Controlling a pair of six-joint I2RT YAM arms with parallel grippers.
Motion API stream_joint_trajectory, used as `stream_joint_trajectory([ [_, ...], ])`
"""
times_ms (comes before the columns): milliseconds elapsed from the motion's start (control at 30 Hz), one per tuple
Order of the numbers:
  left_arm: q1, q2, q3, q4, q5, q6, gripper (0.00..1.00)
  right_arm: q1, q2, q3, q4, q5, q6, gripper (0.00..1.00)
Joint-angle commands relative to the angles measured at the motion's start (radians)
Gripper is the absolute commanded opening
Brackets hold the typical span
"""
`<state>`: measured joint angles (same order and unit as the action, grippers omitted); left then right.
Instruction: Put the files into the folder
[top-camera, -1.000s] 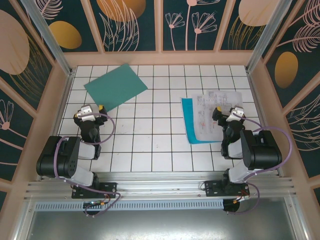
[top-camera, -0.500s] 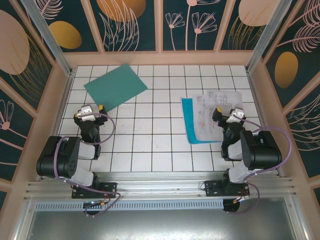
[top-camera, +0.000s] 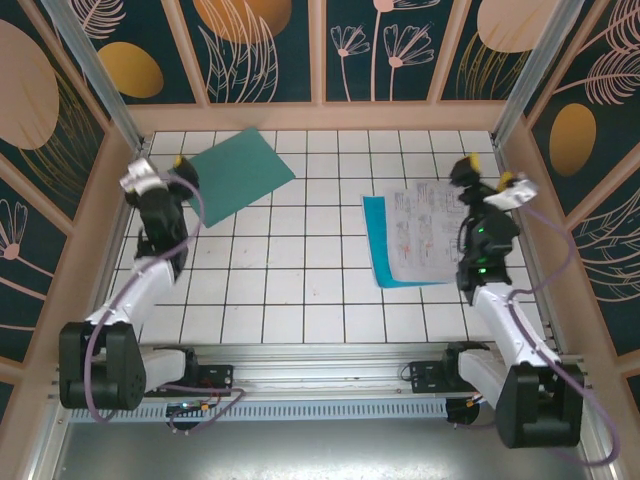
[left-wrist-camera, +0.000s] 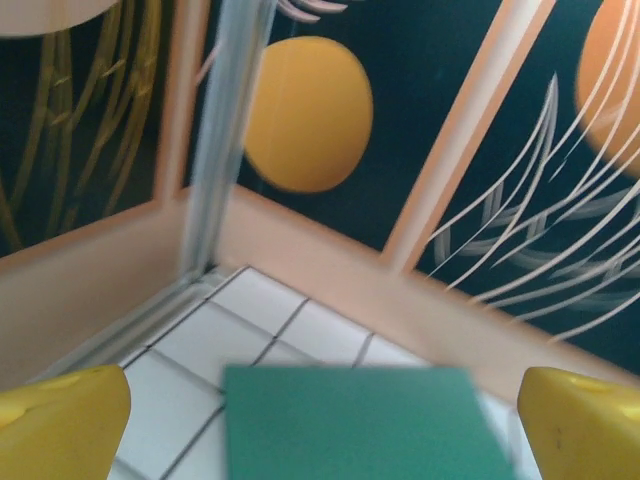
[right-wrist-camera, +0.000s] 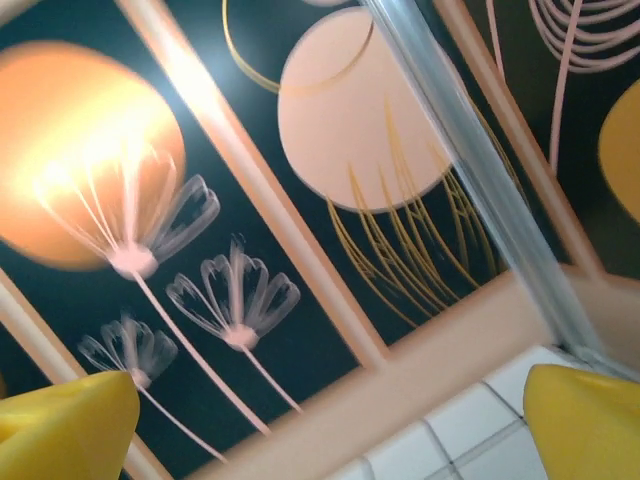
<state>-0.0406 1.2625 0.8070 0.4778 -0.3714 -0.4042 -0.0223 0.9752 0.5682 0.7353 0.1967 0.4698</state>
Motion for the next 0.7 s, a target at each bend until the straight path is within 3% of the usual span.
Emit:
stream_joint_trajectory([
  [0,0.002,0.171,0.245,-0.496,0.135,-0.165,0.99,-0.017,0.081,0.128,-0.485,-0.192,0.29,0.99],
  [67,0.003,0.327,0.419,-0.644,0.212,-0.176,0.99,0.077,0.149,0.265,-0.679,-0.077,0.225,0.99],
  [133,0.002,0.48,0.578,-0.784,0.209,-0.186,0.96,0.146,0.226,0.376,-0.807,-0.054,0.175,0.99],
  [200,0.002,0.59,0.676,-0.843,0.222,-0.175,0.91,0.182,0.286,0.449,-0.905,-0.066,0.179,0.99],
  [367,0.002,0.843,0.92,-0.985,0.314,-0.163,0.65,0.255,0.355,0.485,-0.944,-0.171,0.186,0.96],
  [500,0.002,0.959,0.979,-1.033,0.32,-0.188,0.5,0.296,0.397,0.488,-0.944,-0.231,0.188,0.92],
  [667,0.002,0.98,0.907,-1.017,0.356,-0.223,0.47,0.326,0.431,0.491,-0.942,-0.278,0.197,0.9],
])
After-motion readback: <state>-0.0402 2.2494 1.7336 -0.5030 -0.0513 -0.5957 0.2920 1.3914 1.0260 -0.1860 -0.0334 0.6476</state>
